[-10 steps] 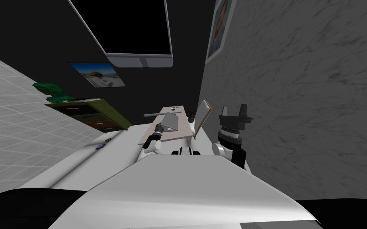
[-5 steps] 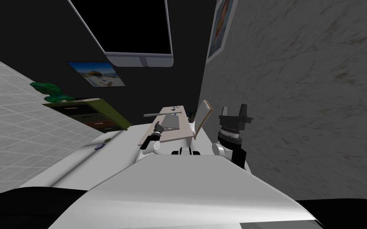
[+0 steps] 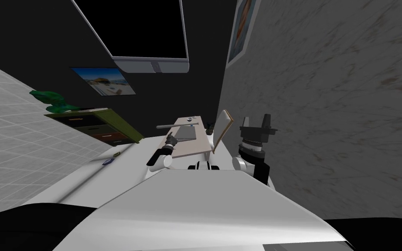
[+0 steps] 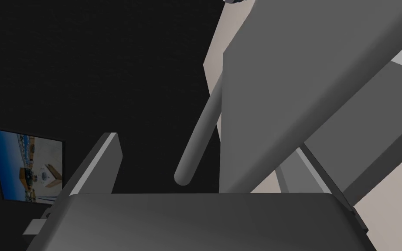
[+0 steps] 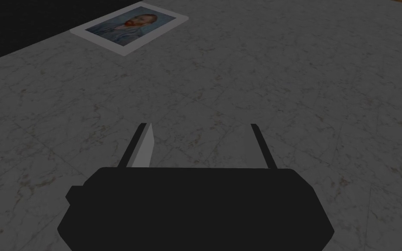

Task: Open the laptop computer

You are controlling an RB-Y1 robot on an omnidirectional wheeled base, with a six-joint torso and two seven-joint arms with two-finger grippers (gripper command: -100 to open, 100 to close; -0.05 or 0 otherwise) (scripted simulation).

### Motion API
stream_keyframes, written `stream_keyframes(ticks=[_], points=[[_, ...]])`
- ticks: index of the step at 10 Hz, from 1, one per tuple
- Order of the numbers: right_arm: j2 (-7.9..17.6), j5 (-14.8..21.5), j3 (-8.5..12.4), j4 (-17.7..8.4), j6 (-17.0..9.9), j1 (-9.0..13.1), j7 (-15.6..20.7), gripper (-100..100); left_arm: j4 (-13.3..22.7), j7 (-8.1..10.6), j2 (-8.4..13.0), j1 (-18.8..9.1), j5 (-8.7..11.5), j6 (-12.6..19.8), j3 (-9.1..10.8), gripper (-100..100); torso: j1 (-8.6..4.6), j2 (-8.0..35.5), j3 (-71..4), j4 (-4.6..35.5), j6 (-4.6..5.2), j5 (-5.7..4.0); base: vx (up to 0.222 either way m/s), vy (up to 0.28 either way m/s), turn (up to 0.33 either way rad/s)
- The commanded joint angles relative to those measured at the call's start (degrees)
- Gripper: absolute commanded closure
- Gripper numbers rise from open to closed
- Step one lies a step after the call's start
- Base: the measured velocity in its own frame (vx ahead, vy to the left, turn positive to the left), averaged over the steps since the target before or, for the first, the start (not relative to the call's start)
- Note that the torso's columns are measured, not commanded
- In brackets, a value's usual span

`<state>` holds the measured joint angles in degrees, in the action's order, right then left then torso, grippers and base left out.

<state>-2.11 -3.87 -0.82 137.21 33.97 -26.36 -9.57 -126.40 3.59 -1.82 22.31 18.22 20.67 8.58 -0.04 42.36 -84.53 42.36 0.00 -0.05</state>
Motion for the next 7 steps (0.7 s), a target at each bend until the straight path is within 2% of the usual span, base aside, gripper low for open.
stream_keyframes(ticks=[1, 2, 7], points=[[0.0, 0.0, 0.0, 0.0, 0.0, 0.0, 0.0, 0, -1.5, 0.03, 0.0, 0.8, 0.2, 0.9, 0.06, -100, -0.02, 0.0, 0.0, 0.0, 0.0, 0.0, 0.015, -0.003, 0.004], [0.0, 0.0, 0.0, 0.0, 0.0, 0.0, 0.0, 0, -1.6, 0.02, 0.0, 0.9, 0.2, 1.1, 0.07, 0, 0.0, 0.0, 0.0, 0.0, 0.02, 0.01, 0.0, 0.0, 0.0], [0.0, 0.0, 0.0, 0.0, 0.0, 0.0, 0.0, 0, -1.4, -0.01, -0.1, 0.9, 0.2, 1.2, 0.04, 0, 0.08, -0.1, 0.0, -0.1, -0.02, 0.07, 0.0, 0.0, 0.0]])
